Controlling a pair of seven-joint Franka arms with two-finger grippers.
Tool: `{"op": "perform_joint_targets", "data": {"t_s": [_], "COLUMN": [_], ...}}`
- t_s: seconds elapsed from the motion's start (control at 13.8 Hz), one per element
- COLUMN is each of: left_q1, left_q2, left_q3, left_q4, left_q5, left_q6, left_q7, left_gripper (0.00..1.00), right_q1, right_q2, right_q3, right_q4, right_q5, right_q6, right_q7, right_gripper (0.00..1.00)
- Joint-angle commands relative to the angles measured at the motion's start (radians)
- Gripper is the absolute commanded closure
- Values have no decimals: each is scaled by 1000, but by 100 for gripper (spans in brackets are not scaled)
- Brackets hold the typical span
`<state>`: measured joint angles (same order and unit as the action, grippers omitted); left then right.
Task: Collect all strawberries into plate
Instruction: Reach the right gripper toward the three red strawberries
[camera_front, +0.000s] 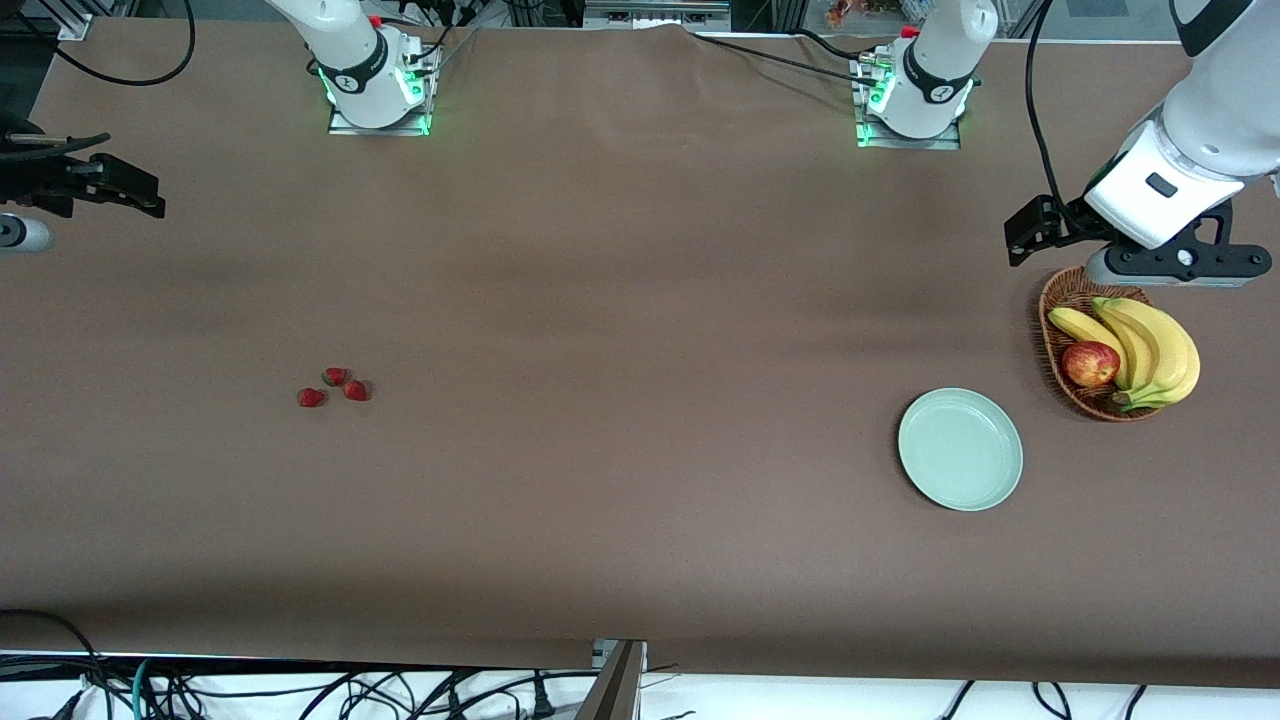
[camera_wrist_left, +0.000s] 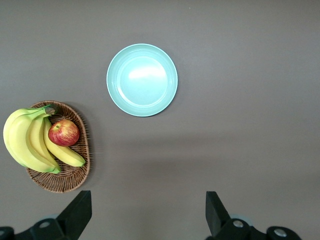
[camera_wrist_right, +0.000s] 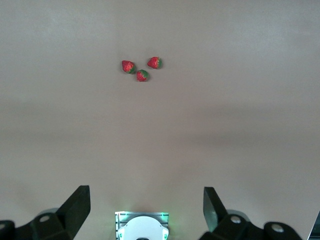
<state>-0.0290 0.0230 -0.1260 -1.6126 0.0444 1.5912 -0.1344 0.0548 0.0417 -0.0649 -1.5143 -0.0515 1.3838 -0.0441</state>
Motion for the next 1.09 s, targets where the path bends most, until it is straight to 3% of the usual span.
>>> {"op": "perform_joint_targets", "data": {"t_s": [0.0,1.02], "left_q1": [3,3], "left_q2": [6,6], "left_q3": [-1,-1], "left_q4": [25,25], "left_q5": [-15,-17], "left_q6": [-20,-20], "left_q7": [-4,-4], "left_gripper": [0,0], "right_q1": [-10,-3], "right_q2": [-2,30], "right_q3": [11,13], "right_q4": [5,5], "right_q5": [-7,-5], "right_q6": [-6,6], "right_q7": [4,3], "right_gripper": [0,0]}}
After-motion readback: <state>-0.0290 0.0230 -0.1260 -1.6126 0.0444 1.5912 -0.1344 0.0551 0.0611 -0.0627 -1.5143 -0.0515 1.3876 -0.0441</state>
